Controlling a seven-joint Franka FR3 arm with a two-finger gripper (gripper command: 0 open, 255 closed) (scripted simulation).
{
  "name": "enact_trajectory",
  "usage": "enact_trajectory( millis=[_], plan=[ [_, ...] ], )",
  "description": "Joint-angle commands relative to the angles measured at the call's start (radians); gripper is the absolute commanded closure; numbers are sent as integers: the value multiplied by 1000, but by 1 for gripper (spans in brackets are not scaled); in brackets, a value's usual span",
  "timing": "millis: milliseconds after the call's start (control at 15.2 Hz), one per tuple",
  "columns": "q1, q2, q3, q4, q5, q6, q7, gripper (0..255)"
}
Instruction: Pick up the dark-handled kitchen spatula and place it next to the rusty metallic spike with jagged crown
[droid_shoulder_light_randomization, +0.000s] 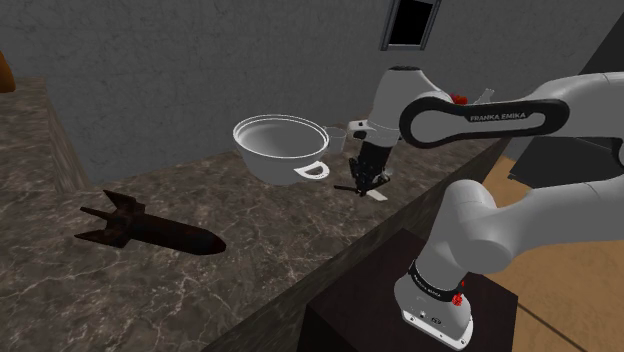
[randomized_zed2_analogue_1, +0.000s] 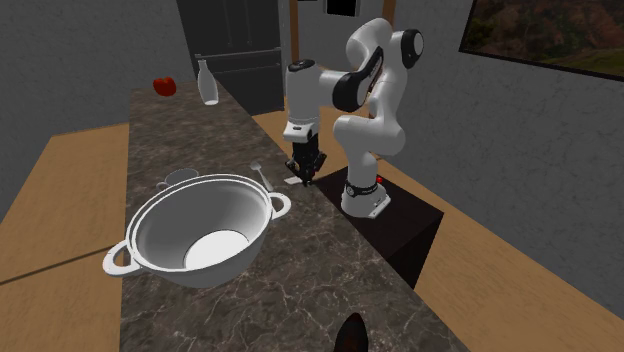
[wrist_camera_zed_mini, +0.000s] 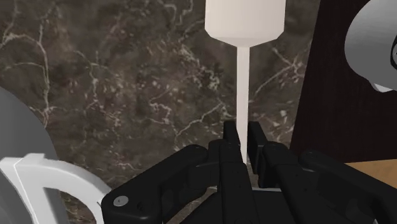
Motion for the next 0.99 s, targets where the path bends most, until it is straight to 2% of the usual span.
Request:
enact_trajectory(
  millis=[0,924],
  plan=[
    [5,-6,9,25,9,-31,1,255],
    [32,-12,59,208,60,-217,7,255]
  ],
)
